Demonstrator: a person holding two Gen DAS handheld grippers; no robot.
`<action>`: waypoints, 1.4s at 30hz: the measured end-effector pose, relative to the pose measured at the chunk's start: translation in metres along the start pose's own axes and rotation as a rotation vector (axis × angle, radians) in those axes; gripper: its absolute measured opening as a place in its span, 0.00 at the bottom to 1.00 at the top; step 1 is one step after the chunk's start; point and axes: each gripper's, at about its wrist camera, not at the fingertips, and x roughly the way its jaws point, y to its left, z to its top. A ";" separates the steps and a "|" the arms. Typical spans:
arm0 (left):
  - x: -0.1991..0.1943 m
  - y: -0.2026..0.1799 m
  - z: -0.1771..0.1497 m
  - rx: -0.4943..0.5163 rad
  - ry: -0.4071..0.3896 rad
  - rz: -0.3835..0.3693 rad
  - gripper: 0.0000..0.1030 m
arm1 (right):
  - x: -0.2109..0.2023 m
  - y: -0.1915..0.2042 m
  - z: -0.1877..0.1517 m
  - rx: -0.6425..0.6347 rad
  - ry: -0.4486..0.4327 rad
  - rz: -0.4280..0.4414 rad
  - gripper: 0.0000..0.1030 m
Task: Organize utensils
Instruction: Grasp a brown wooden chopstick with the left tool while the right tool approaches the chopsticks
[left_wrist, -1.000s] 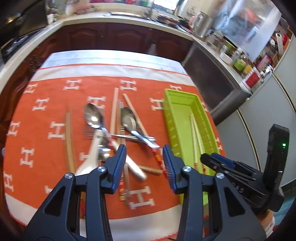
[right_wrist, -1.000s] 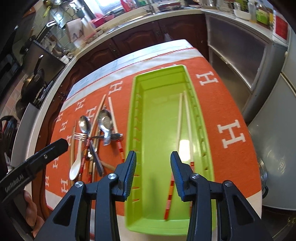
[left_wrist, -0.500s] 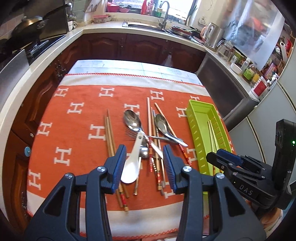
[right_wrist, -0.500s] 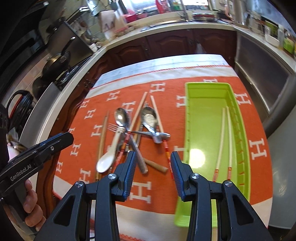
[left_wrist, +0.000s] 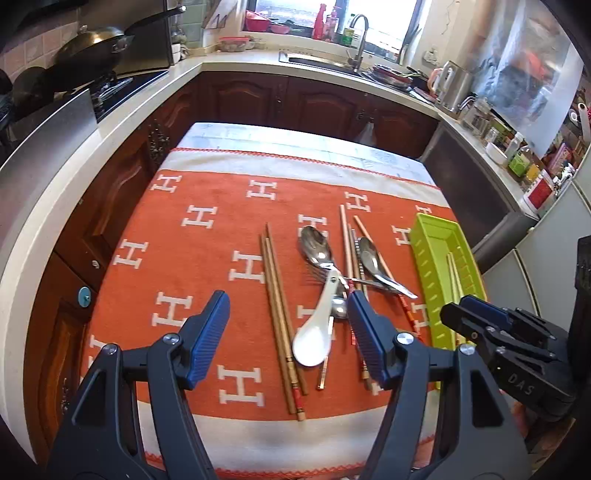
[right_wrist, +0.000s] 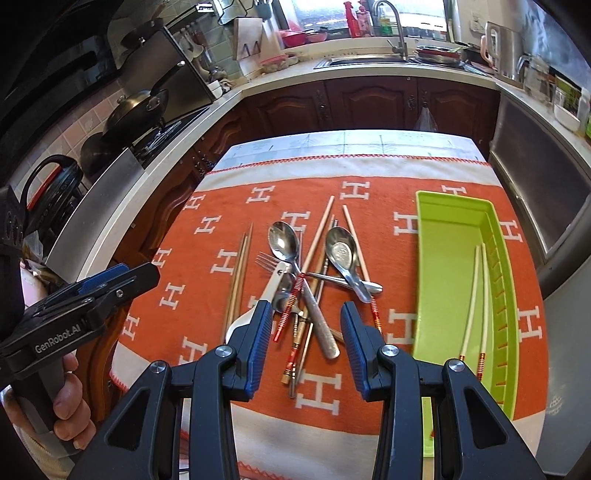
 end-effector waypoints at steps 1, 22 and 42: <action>0.002 0.002 0.000 -0.003 0.002 0.004 0.62 | 0.001 0.003 0.001 -0.004 0.000 0.001 0.38; 0.090 0.055 -0.015 -0.161 0.165 -0.040 0.62 | 0.076 0.018 0.003 -0.023 0.080 0.035 0.38; 0.157 0.035 -0.031 -0.108 0.267 -0.063 0.28 | 0.125 -0.003 0.003 0.040 0.135 0.055 0.38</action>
